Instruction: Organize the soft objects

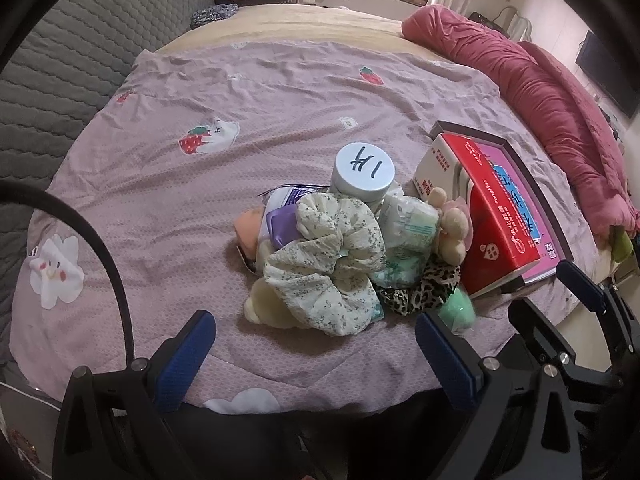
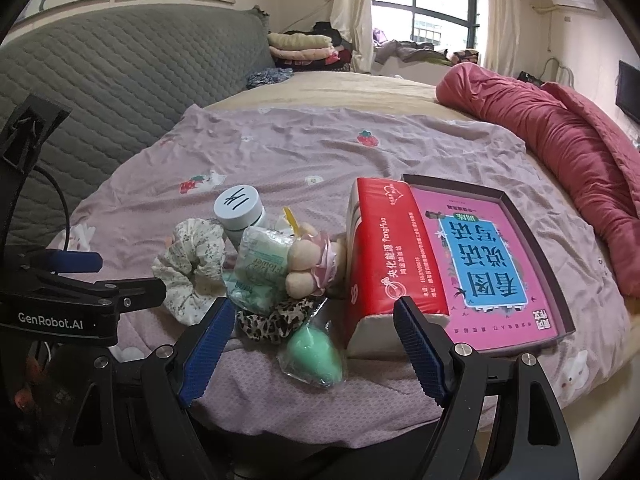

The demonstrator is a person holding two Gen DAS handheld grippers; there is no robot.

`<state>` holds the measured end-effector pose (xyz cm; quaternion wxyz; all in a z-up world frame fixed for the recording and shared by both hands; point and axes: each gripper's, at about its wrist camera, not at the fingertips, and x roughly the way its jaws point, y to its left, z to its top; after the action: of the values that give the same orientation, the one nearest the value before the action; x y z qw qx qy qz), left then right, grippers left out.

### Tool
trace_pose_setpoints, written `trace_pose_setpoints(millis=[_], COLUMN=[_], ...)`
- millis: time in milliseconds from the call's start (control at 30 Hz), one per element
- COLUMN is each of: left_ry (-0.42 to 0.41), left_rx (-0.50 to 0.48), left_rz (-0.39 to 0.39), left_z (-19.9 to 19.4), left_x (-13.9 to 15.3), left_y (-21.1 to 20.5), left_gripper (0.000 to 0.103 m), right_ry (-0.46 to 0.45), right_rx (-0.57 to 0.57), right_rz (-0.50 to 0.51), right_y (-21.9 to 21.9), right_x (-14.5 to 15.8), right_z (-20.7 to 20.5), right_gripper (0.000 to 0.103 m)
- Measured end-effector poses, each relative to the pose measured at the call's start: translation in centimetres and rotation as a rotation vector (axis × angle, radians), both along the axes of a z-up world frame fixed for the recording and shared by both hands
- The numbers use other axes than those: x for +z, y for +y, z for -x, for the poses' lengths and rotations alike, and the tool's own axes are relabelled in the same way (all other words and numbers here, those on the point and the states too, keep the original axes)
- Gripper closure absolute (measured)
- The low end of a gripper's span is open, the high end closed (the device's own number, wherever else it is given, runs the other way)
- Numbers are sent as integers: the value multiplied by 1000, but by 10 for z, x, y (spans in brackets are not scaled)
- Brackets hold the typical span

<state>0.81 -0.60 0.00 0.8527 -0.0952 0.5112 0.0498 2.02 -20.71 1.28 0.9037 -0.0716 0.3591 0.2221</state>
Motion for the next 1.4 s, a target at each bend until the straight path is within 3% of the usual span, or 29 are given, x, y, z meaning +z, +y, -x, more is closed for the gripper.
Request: trace_pose_setpoints(millis=[833, 1267, 1400], left_ry=[6, 54, 58], left_rx=[1, 43, 42], left_rz=[10, 124, 117], left_z=[-1, -15, -28], left_x=[-5, -26, -28], left_y=[3, 34, 36], left_gripper=[2, 2, 11], right_ry=[5, -8, -14], right_rx=[0, 24, 31], right_rz=[2, 24, 45], right_y=[-1, 9, 16], right_x=[-2, -4, -6], right_z=[-2, -9, -19], right_gripper=[20, 20, 20])
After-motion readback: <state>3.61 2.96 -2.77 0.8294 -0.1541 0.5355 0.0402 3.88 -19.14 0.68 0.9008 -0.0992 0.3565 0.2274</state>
